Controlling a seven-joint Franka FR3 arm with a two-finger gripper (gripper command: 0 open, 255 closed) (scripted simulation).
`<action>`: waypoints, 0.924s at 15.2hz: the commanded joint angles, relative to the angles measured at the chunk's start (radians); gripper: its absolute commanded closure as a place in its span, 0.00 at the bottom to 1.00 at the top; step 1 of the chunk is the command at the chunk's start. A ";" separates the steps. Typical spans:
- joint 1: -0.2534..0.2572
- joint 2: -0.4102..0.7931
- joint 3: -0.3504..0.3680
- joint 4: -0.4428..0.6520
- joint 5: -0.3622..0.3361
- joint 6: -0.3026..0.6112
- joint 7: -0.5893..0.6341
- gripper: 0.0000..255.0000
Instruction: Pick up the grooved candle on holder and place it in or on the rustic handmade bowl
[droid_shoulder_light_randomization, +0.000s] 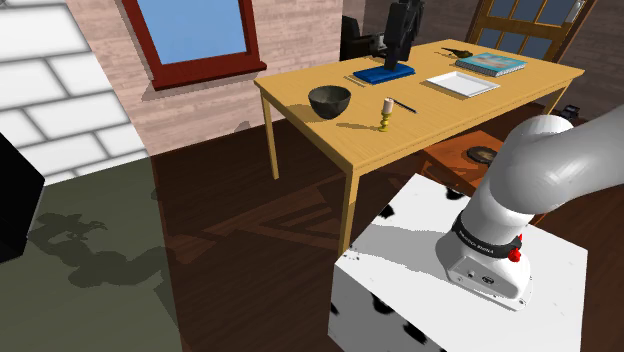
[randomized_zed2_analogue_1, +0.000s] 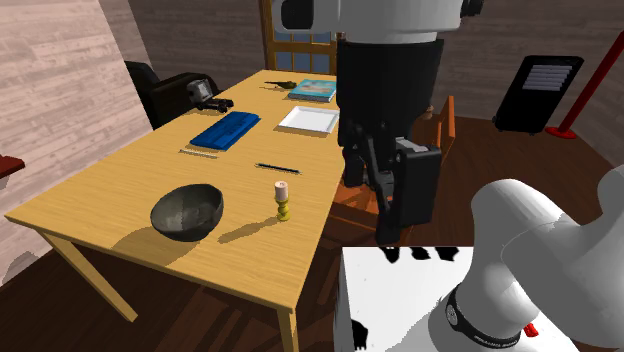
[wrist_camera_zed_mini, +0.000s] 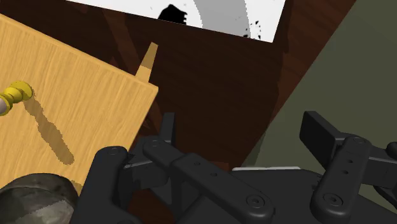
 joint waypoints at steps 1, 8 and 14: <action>0.000 0.000 0.000 0.000 0.000 0.000 0.000 0.00; -0.056 0.099 -0.091 -0.071 -0.078 0.167 -0.085 0.00; -0.101 0.225 -0.172 -0.088 -0.131 0.314 -0.153 0.00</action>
